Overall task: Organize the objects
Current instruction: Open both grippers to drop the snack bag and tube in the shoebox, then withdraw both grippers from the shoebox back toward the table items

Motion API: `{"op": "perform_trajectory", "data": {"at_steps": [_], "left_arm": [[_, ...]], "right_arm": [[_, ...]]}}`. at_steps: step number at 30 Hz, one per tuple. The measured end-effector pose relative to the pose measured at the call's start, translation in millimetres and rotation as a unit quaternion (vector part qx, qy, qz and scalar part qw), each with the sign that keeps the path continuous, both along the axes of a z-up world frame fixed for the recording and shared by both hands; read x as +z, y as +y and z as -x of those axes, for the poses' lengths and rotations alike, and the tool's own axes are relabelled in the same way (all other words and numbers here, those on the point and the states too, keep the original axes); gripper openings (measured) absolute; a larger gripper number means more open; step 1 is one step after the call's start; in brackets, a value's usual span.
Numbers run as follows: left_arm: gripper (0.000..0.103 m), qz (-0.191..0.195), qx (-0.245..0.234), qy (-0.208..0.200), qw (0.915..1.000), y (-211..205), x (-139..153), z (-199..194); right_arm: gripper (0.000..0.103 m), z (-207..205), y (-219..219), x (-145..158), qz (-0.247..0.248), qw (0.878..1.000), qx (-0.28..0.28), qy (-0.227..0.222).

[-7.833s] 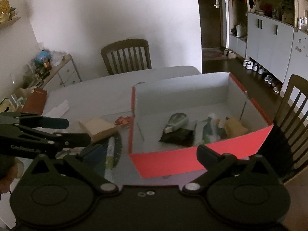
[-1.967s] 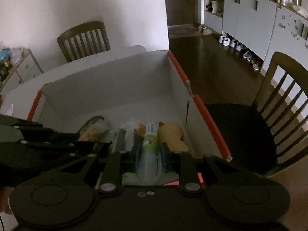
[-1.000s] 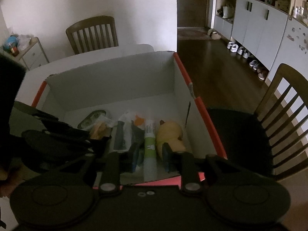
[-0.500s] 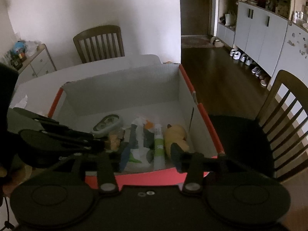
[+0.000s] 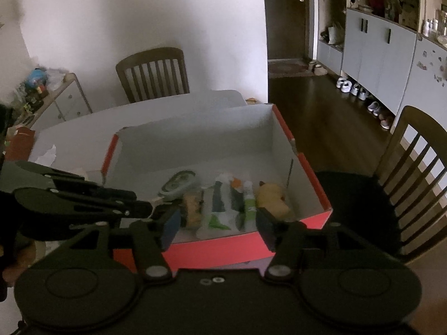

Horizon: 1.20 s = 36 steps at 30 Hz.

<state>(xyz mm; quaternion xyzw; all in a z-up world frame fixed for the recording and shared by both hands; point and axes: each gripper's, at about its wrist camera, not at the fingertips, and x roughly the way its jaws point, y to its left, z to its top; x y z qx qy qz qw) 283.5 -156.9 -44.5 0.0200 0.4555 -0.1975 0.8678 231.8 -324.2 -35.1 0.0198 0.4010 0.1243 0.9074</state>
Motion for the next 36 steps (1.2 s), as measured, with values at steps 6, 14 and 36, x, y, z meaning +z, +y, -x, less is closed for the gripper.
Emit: {"op": "perform_trajectory", "data": {"at_steps": [6, 14, 36], "left_arm": [[0.021, 0.012, 0.002, -0.019, 0.9997, 20.3, 11.6, 20.2], [0.021, 0.026, 0.008, -0.035, 0.9990, 56.9, 20.6, 46.6], [0.022, 0.034, 0.074, -0.035, 0.9960, 199.9, 7.4, 110.6]], "right_arm": [[0.064, 15.3, 16.6, 8.6, -0.009, 1.000, 0.010, -0.005], [0.074, 32.6, 50.0, 14.7, -0.017, 1.000, 0.022, -0.010], [0.087, 70.0, 151.1, 6.3, -0.022, 0.999, 0.043, 0.001]]}}
